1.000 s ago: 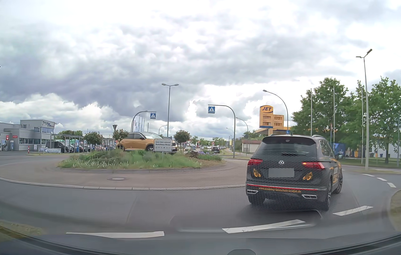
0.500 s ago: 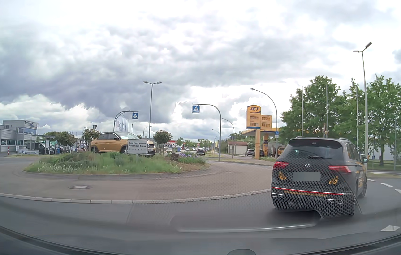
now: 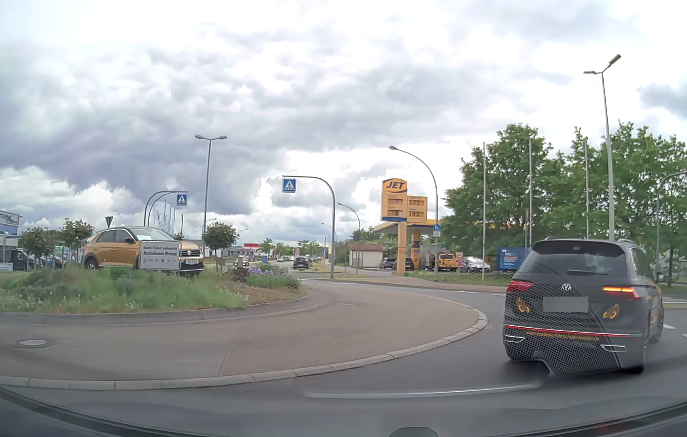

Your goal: Follow the waypoints while adhering to traffic rules and regulations

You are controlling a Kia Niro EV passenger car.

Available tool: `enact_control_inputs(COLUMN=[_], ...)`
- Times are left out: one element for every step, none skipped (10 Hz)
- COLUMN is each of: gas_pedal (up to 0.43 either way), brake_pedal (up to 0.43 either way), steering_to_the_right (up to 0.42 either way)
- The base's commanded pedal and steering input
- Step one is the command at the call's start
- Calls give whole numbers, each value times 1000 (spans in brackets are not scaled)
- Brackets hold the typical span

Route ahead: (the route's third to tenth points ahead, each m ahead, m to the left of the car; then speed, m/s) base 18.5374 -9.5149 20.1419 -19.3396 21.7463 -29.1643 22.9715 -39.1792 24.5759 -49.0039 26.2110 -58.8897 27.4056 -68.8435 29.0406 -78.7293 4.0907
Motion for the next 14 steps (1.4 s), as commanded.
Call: enact_control_inputs(gas_pedal=[67, 59, 59, 59, 59, 59, 59, 59, 59, 59, 59, 59, 59, 47], brake_pedal=[0, 0, 0, 0, 0, 0, 0, 0, 0, 0, 0, 0, 0, 0], steering_to_the_right=[235, 253, 266, 281, 293, 304, 319, 330, 334, 336, 336, 337, 337, 337])
